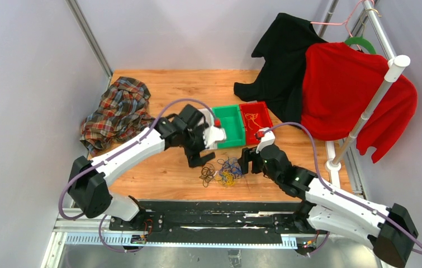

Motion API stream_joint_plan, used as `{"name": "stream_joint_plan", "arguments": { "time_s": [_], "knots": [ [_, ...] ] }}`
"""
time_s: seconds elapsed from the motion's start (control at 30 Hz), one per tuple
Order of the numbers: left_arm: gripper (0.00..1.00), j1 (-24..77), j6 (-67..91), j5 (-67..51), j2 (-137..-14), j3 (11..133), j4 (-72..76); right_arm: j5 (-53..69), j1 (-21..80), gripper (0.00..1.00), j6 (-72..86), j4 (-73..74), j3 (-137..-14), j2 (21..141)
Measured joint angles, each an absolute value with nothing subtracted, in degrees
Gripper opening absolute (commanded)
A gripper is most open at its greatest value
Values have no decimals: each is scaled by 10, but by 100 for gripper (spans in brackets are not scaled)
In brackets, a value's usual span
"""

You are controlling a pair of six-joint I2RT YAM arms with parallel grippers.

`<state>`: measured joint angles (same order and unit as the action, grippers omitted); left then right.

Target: Untangle the cables

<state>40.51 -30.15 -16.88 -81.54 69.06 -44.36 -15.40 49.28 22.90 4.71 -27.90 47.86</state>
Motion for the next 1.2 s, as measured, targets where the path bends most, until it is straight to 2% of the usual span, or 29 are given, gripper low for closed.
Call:
{"name": "stream_joint_plan", "arguments": {
  "time_s": [0.17,0.37,0.47,0.6,0.7,0.73,0.83,0.9,1.1,1.2],
  "knots": [
    [88,441,-289,-213,-820,597,-451,-151,493,76,229,-2,-266,545],
    [83,448,-275,-227,-852,575,-394,-149,494,75,237,-57,-257,596],
    [78,448,-275,-227,-878,566,-349,-149,494,74,244,-76,-256,620],
    [67,448,-281,-223,-905,550,-312,-150,494,73,255,-96,-250,637],
    [54,448,-290,-216,-918,539,-297,-151,494,70,260,-102,-243,641],
    [46,448,-293,-212,-920,535,-291,-152,494,70,261,-105,-241,641],
    [14,448,-300,-200,-927,533,-285,-156,494,67,264,-112,-236,641],
    [2,448,-304,-192,-927,533,-283,-157,494,65,268,-118,-232,642],
    [1,449,-321,-170,-905,544,-321,-157,494,58,274,-126,-218,649],
    [1,449,-333,-167,-849,573,-375,-158,494,55,274,-127,-213,647]
  ]
}}
